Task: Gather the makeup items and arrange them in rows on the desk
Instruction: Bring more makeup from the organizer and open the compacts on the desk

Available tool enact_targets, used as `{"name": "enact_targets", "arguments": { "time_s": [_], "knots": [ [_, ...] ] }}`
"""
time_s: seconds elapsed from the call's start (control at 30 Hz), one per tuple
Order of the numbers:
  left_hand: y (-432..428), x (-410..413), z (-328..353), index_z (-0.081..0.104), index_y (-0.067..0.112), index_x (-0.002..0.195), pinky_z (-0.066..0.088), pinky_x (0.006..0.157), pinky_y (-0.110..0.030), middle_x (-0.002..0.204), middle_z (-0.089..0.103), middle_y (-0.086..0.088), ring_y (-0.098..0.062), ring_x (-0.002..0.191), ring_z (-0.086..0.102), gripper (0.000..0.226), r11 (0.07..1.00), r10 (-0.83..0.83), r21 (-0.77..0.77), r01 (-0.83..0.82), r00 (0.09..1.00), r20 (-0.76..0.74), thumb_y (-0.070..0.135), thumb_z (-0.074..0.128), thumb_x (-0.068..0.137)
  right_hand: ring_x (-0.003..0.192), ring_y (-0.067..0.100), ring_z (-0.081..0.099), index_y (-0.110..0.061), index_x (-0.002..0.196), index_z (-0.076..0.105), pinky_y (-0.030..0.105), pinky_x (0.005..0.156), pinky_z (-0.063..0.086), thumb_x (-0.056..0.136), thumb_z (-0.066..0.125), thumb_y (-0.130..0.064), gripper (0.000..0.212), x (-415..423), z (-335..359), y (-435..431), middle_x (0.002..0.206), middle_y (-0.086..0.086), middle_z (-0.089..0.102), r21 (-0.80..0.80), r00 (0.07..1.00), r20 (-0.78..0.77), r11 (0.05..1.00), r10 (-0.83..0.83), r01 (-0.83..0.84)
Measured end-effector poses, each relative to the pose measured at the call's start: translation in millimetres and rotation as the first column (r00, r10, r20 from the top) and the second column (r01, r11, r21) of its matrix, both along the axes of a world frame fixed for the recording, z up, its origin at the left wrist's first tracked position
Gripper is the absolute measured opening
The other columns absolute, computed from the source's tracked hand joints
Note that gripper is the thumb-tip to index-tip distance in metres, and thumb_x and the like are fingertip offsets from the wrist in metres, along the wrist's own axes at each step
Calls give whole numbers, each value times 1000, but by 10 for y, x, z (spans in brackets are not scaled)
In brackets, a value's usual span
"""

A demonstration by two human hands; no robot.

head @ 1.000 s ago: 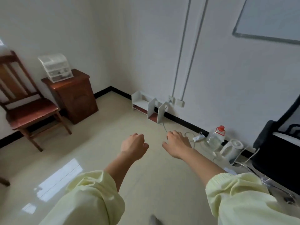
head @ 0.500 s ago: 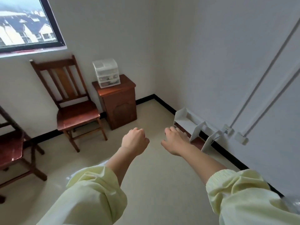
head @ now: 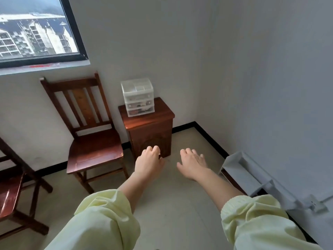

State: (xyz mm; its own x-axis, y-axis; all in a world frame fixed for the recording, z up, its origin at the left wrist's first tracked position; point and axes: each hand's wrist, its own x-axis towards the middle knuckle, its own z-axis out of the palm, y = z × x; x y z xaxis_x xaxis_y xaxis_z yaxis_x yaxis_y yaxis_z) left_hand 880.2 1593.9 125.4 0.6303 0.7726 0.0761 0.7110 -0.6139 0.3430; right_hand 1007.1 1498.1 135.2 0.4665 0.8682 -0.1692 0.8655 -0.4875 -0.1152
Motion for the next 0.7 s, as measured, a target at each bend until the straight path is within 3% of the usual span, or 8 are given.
{"name": "enact_targets", "arguments": {
  "time_s": [0.47,0.7],
  "knots": [
    [2783,1445,-357,50,16,120,47,81,-35,118,52,-4,-24,110,52,29,977,196,-93,-194,980,19,28,45,94,124,26,43,-14,124,44,43,97,36,98,40,-35,34,1639,-285,3005,131,6,48,11,993,-36,993,115,-115],
    [3823,2156,-588,53,15,116,38,77,-29,117,54,-2,-23,109,52,24,871,447,-294,-395,884,138,26,45,96,119,22,47,-15,125,48,38,96,42,99,41,-37,35,2517,-564,4313,127,3,53,67,946,-300,992,120,-105]
  ]
}}
